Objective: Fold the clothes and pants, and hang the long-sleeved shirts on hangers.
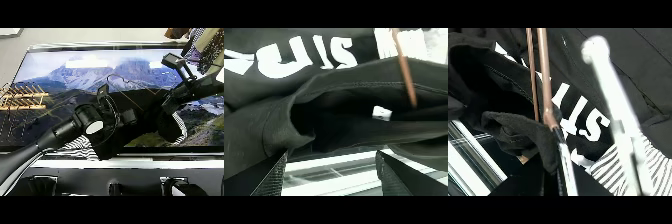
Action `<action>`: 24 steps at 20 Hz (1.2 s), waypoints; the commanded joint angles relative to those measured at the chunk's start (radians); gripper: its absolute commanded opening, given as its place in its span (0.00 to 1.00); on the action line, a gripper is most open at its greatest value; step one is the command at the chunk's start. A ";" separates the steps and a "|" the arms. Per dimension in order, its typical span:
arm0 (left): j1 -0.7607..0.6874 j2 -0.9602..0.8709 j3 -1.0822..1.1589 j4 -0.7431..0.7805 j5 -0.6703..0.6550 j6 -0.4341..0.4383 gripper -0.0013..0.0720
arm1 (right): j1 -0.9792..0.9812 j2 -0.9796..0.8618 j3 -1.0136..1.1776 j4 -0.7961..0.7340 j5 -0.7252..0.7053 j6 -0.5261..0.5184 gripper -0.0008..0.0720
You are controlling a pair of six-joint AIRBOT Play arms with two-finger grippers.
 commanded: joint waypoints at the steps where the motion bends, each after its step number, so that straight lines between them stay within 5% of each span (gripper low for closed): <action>1: 0.001 -0.031 0.016 -0.002 -0.030 -0.026 0.81 | 0.001 0.001 0.000 0.000 0.000 -0.002 0.05; 10: 0.046 -0.130 0.016 -0.004 -0.026 -0.026 0.81 | 0.002 0.001 0.000 0.003 0.000 -0.002 0.05; 13: 0.067 -0.148 0.016 -0.011 -0.026 -0.026 0.52 | 0.002 0.001 0.000 0.004 0.002 -0.001 0.05; 15: 0.084 -0.153 0.016 -0.011 -0.026 -0.026 0.51 | 0.002 0.001 0.000 0.004 0.005 -0.001 0.05; 19: 0.108 -0.152 0.016 -0.022 -0.027 -0.015 0.06 | 0.002 0.001 0.000 0.004 0.011 -0.001 0.05; 24: 0.144 -0.123 0.016 -0.117 -0.083 0.191 0.05 | 0.002 0.015 0.000 0.003 0.041 0.021 0.05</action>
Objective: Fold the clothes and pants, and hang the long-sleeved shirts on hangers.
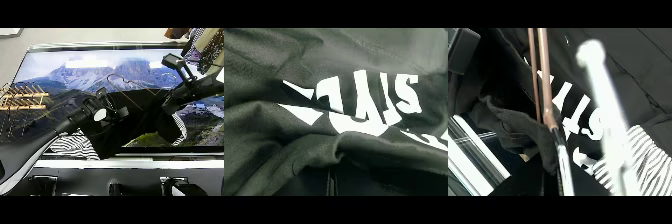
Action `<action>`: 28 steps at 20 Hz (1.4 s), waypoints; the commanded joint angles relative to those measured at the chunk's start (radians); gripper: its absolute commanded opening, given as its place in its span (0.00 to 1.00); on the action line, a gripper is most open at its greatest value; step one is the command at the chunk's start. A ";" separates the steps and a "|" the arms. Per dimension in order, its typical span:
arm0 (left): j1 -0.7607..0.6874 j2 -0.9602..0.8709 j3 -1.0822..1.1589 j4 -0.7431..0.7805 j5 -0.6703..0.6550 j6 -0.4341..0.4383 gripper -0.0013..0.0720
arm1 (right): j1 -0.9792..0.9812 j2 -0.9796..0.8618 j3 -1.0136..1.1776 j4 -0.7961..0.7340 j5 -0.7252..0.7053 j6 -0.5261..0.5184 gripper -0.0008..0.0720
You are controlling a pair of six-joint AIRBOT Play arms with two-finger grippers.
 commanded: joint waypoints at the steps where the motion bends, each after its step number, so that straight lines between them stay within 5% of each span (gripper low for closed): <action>1: 0.034 0.029 0.002 -0.060 -0.080 0.180 0.05 | 0.001 0.020 0.000 0.000 0.026 0.010 0.05; 5: 0.112 0.103 0.002 -0.079 -0.170 0.430 0.05 | 0.001 0.064 0.000 0.004 0.065 0.032 0.05; 10: 0.240 0.116 0.018 -0.286 -0.170 0.666 0.05 | 0.002 0.065 -0.014 0.083 0.059 0.035 0.05; 19: 0.336 0.115 0.042 -0.410 -0.156 0.807 0.05 | 0.021 0.065 -0.116 0.116 0.014 0.035 0.05; 22: 0.347 0.115 0.046 -0.412 -0.162 0.814 0.05 | 0.135 0.064 -0.116 0.011 -0.018 0.046 0.05; 25: 0.367 0.115 0.046 -0.413 -0.163 0.813 0.05 | 0.235 0.064 -0.116 -0.198 0.002 0.208 0.04; 28: 0.388 0.115 0.045 -0.412 -0.162 0.813 0.05 | 0.257 0.077 -0.116 -0.236 0.053 0.246 0.04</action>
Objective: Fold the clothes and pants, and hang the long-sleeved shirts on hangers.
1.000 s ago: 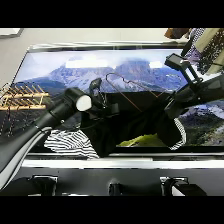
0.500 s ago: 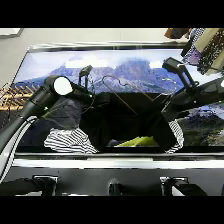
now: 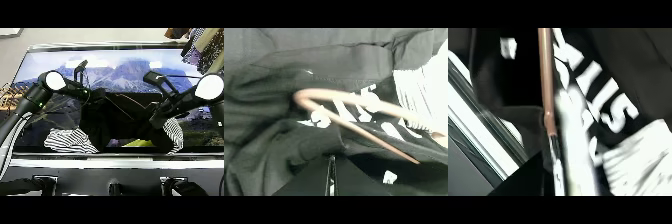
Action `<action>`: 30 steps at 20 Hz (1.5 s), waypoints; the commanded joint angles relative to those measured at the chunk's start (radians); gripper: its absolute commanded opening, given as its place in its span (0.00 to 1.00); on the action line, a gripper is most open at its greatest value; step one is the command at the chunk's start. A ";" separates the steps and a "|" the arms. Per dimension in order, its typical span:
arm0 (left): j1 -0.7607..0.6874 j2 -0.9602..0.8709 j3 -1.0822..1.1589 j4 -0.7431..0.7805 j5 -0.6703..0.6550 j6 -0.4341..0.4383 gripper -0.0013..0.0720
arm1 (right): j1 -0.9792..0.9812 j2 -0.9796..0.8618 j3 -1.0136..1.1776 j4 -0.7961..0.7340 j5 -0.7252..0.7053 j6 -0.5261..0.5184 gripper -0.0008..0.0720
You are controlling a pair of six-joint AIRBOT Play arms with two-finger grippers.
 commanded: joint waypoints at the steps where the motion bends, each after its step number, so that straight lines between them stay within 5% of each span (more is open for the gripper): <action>1: 0.023 0.000 0.001 -0.005 0.001 0.007 0.05 | 0.039 0.012 -0.001 -0.087 0.055 0.081 0.04; 18: 0.035 -0.039 0.001 0.007 0.058 0.014 0.05 | 0.039 0.131 -0.001 -0.059 0.180 0.143 0.04; 30: 0.034 -0.023 0.002 0.006 0.088 0.018 0.05 | 0.039 -0.027 -0.002 -0.059 0.169 0.135 0.04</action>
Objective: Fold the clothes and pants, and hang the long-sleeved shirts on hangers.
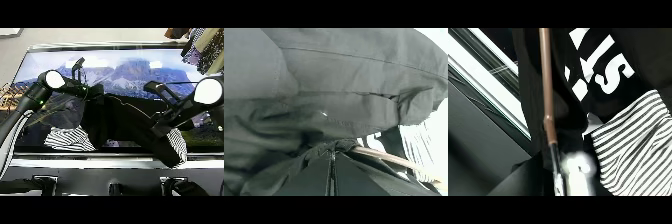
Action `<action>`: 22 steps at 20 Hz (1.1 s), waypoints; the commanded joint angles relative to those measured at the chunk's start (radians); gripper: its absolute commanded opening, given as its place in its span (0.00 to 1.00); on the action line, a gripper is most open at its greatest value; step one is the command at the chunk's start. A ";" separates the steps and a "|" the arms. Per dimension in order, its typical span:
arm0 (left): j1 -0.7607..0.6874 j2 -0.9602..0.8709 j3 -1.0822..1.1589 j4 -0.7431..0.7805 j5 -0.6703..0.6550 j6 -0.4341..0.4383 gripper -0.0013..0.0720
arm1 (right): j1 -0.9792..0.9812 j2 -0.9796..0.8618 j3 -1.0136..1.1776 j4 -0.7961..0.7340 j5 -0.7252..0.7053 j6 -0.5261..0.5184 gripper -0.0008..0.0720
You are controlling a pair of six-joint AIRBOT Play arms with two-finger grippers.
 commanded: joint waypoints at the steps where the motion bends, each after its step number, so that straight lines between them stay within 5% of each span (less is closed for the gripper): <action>1: -0.001 0.002 0.002 -0.007 0.031 0.002 0.05 | 0.001 -0.042 0.000 0.012 -0.003 -0.005 0.04; 13: -0.004 0.019 0.162 -0.007 0.074 0.047 0.05 | 0.001 -0.137 0.000 0.086 -0.023 -0.065 0.04; 22: -0.113 0.024 0.242 -0.033 -0.087 0.080 0.05 | 0.001 -0.246 0.000 0.217 -0.262 -0.119 0.04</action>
